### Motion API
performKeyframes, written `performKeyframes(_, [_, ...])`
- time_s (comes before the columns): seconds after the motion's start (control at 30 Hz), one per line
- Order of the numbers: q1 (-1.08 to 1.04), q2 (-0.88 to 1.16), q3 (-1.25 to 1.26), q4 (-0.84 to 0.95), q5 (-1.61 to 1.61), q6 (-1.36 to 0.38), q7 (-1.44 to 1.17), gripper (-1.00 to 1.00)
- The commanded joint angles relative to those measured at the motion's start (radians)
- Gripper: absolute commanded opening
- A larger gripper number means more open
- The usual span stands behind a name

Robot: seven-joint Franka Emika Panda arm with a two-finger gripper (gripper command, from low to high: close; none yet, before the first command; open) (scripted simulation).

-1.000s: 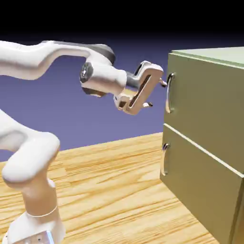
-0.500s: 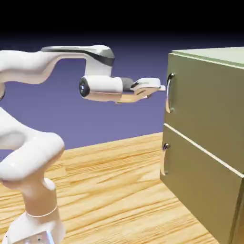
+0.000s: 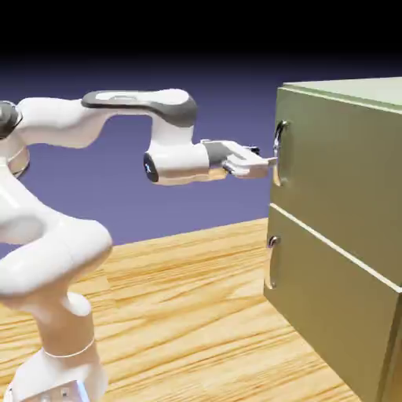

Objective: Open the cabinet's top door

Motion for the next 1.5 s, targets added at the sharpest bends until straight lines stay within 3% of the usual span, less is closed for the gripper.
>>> performKeyframes(0.0, [-0.034,0.012,0.019,0.025,0.005,-0.006,-0.003,0.00])
performKeyframes(0.03, [-0.034,0.012,0.019,0.025,0.005,-0.006,-0.003,-1.00])
performKeyframes(0.33, [0.210,0.147,-0.183,-0.094,-0.009,-0.057,-0.205,-1.00])
performKeyframes(0.77, [0.580,-0.050,-0.642,-0.469,-0.524,-0.327,0.012,-1.00])
performKeyframes(1.17, [0.596,-0.224,-1.039,-0.631,-1.046,-0.598,0.154,-1.00])
performKeyframes(1.47, [0.507,-0.199,-1.361,-0.620,-1.432,-0.853,0.171,-1.00])
